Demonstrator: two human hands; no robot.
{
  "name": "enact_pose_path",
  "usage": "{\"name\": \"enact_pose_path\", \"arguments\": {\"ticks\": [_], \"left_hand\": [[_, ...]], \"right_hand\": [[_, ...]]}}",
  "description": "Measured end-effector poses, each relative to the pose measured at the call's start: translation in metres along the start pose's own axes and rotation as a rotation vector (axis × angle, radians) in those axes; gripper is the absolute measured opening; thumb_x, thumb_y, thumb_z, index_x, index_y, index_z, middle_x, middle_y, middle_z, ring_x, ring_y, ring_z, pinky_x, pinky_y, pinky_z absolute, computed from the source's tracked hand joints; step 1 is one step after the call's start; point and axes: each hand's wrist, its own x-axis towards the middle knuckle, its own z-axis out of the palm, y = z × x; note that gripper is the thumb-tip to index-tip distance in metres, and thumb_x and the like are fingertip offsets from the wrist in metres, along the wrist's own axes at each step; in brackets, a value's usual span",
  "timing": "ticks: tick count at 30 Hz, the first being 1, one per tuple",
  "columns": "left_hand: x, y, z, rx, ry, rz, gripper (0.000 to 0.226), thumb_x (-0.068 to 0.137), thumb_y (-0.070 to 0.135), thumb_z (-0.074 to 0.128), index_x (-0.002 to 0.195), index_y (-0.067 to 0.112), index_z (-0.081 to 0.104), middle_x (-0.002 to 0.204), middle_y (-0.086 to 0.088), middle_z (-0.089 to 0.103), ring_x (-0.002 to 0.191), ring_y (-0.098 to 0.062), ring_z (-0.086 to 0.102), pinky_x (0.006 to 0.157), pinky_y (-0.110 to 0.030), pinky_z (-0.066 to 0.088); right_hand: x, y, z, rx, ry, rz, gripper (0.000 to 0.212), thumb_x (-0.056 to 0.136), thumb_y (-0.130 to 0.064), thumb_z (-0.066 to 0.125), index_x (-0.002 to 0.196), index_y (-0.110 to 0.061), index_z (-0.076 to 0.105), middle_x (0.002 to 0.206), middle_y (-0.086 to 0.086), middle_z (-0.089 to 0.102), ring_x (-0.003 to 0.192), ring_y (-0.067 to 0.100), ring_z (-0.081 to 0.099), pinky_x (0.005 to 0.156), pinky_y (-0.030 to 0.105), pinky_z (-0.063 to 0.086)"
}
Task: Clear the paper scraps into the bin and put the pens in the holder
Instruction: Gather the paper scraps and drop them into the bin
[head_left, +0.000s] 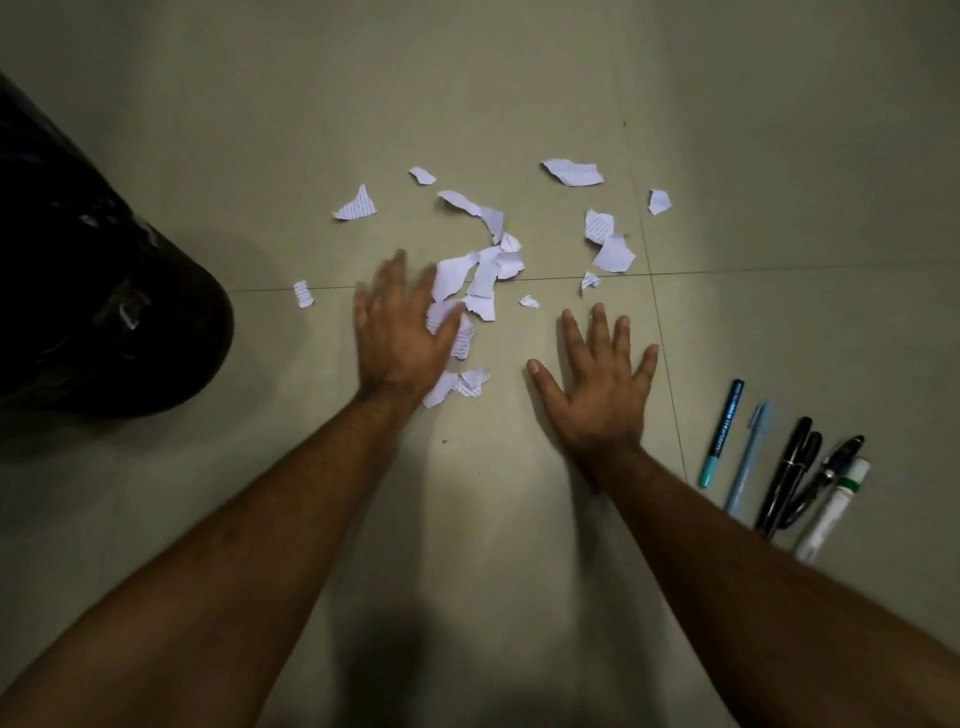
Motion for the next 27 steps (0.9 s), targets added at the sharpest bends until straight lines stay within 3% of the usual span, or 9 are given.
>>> {"name": "enact_pose_path", "arguments": {"ticks": [5, 8, 11, 15, 18, 21, 24, 26, 27], "left_hand": [[0.021, -0.029, 0.001, 0.146, -0.05, -0.438, 0.079, 0.085, 0.07, 0.032, 0.145, 0.02, 0.042, 0.157, -0.015, 0.031, 0.145, -0.037, 0.026, 0.118, -0.057, 0.014], [0.023, -0.01, 0.005, 0.03, -0.11, -0.263, 0.083, 0.082, 0.077, 0.031, 0.141, 0.021, 0.048, 0.155, -0.011, 0.037, 0.145, -0.031, 0.029, 0.119, -0.052, 0.013], [0.013, 0.012, 0.009, -0.165, -0.08, 0.006, 0.07, 0.087, 0.069, 0.039, 0.134, 0.02, 0.056, 0.152, -0.011, 0.041, 0.14, -0.027, 0.039, 0.115, -0.047, 0.024], [0.038, -0.003, 0.005, 0.02, 0.078, -0.113, 0.066, 0.09, 0.065, 0.039, 0.138, 0.021, 0.051, 0.155, -0.005, 0.038, 0.142, -0.027, 0.037, 0.115, -0.05, 0.026], [0.064, -0.003, 0.01, 0.082, -0.112, -0.203, 0.083, 0.087, 0.074, 0.031, 0.148, 0.018, 0.034, 0.159, -0.008, 0.028, 0.147, -0.03, 0.024, 0.119, -0.054, 0.013], [0.07, 0.024, 0.023, -0.021, -0.23, -0.017, 0.087, 0.086, 0.074, 0.029, 0.149, 0.015, 0.035, 0.158, -0.011, 0.031, 0.147, -0.031, 0.024, 0.12, -0.052, 0.009], [0.07, 0.037, 0.028, -0.046, -0.044, 0.168, 0.069, 0.089, 0.065, 0.04, 0.131, 0.012, 0.056, 0.138, -0.01, 0.055, 0.131, -0.029, 0.048, 0.114, -0.05, 0.027], [0.09, 0.032, 0.027, 0.027, 0.164, 0.034, 0.06, 0.089, 0.061, 0.044, 0.121, 0.014, 0.06, 0.127, -0.01, 0.061, 0.122, -0.03, 0.055, 0.11, -0.048, 0.034], [0.101, 0.03, 0.028, 0.055, 0.18, -0.065, 0.062, 0.088, 0.063, 0.044, 0.123, 0.015, 0.059, 0.13, -0.011, 0.059, 0.124, -0.031, 0.053, 0.11, -0.048, 0.033]], "right_hand": [[0.004, 0.009, 0.006, 0.198, 0.262, 0.071, 0.067, 0.094, -0.053, 0.046, 0.152, -0.02, 0.035, 0.161, 0.01, 0.027, 0.15, 0.03, 0.021, 0.12, 0.051, 0.016], [0.025, 0.017, 0.008, 0.082, 0.223, 0.258, 0.078, 0.092, -0.06, 0.039, 0.153, -0.012, 0.03, 0.159, 0.021, 0.025, 0.149, 0.038, 0.021, 0.119, 0.056, 0.016], [0.032, 0.023, 0.009, -0.065, 0.14, 0.246, 0.079, 0.092, -0.066, 0.033, 0.152, -0.014, 0.029, 0.159, 0.024, 0.022, 0.149, 0.041, 0.017, 0.119, 0.058, 0.012], [0.033, 0.017, 0.01, -0.091, 0.148, 0.256, 0.08, 0.092, -0.066, 0.032, 0.153, -0.015, 0.027, 0.16, 0.024, 0.021, 0.149, 0.041, 0.016, 0.119, 0.059, 0.01], [0.033, 0.017, 0.006, -0.1, 0.108, 0.262, 0.081, 0.092, -0.066, 0.029, 0.154, -0.016, 0.024, 0.161, 0.022, 0.017, 0.15, 0.04, 0.013, 0.12, 0.058, 0.009], [0.034, 0.016, 0.002, -0.088, 0.086, 0.27, 0.081, 0.091, -0.067, 0.029, 0.155, -0.017, 0.022, 0.162, 0.021, 0.015, 0.15, 0.039, 0.01, 0.12, 0.058, 0.008], [0.034, 0.014, 0.0, -0.079, 0.086, 0.269, 0.081, 0.091, -0.067, 0.031, 0.154, -0.017, 0.023, 0.162, 0.021, 0.015, 0.15, 0.039, 0.011, 0.12, 0.058, 0.009], [0.035, 0.012, 0.0, -0.081, 0.092, 0.272, 0.082, 0.09, -0.066, 0.032, 0.154, -0.017, 0.024, 0.162, 0.021, 0.016, 0.15, 0.04, 0.012, 0.12, 0.058, 0.009], [0.035, 0.013, 0.0, -0.084, 0.084, 0.277, 0.082, 0.09, -0.066, 0.032, 0.154, -0.017, 0.024, 0.162, 0.021, 0.015, 0.15, 0.04, 0.011, 0.12, 0.057, 0.009]]}}
